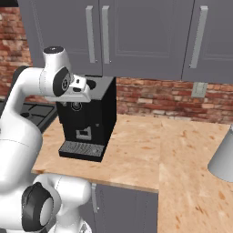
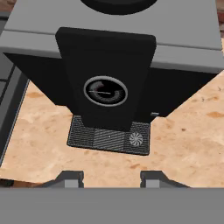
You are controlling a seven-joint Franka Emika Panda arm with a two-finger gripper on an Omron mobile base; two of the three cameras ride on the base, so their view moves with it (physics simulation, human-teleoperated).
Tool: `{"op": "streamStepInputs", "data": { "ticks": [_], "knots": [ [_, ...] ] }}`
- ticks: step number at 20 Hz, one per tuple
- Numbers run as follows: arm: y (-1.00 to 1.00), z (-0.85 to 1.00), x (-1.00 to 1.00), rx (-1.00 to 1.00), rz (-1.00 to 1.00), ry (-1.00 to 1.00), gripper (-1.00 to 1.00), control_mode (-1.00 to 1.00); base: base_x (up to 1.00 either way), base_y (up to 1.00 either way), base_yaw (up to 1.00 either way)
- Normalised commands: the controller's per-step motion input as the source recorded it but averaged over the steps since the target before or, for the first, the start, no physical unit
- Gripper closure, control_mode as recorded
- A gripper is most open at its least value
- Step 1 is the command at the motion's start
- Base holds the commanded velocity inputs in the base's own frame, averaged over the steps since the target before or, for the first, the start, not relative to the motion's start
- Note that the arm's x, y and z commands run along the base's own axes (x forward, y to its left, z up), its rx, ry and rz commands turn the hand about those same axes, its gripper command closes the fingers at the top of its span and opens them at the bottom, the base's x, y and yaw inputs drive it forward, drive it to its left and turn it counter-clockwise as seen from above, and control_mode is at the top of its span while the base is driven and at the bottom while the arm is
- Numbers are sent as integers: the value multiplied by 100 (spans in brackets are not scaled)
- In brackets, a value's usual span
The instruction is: Open the cabinet. Pick the spray and place it next to the sink. Then close the cabinet.
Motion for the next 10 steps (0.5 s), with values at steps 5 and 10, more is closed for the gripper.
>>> {"op": "streamStepInputs", "data": {
  "ticks": [5, 10],
  "knots": [
    [0, 0, -5, 0, 0, 0, -100, -100, 0, 0, 0],
    [-1, 5, 0, 0, 0, -3, -100, -100, 0, 0, 0]
  ]
}}
